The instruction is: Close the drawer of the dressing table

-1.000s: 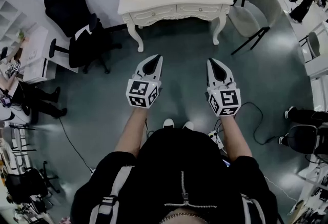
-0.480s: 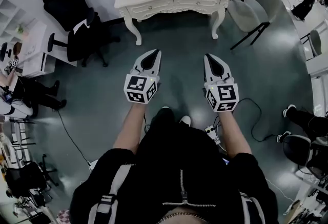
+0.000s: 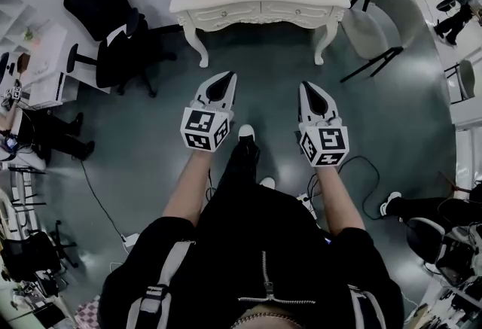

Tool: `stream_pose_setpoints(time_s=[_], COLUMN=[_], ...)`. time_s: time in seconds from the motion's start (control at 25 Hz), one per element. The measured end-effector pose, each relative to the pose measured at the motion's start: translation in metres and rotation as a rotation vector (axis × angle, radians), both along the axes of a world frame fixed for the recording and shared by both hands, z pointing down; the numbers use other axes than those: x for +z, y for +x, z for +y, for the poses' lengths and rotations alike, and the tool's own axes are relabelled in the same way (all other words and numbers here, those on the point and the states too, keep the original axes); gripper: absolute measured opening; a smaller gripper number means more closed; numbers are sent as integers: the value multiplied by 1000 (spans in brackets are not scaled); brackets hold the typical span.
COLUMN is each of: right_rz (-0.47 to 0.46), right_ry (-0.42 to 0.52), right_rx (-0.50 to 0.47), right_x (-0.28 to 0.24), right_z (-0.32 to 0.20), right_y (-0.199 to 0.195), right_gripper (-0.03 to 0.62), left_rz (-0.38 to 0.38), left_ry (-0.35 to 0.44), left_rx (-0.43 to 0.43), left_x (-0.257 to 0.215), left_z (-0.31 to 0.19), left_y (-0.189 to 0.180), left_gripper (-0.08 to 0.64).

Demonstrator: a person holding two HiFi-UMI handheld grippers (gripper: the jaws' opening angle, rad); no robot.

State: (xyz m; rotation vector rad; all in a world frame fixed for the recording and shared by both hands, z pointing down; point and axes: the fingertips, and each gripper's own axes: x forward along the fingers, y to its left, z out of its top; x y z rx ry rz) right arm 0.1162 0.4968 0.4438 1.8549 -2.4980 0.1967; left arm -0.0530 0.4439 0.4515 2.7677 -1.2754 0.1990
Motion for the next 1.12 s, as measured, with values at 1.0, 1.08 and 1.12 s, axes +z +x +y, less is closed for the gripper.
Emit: stream_pose_setpoints(time_s=[1.0, 1.08, 1.12], right_rz=[26, 21, 20], right_ry=[-23, -36, -41], right_rx=[25, 19, 15], right_x=[-17, -12, -10], right_z=[-349, -373, -385], right_y=[-33, -31, -30], right_gripper=[2, 2, 2], left_rz=[-12, -11, -11], left_ry=[-6, -15, -19], left_rx=[40, 31, 26], left_x=[-10, -6, -4], left_z=[-364, -387, -398], left_y=[-28, -28, -28], left_gripper=[2, 2, 2])
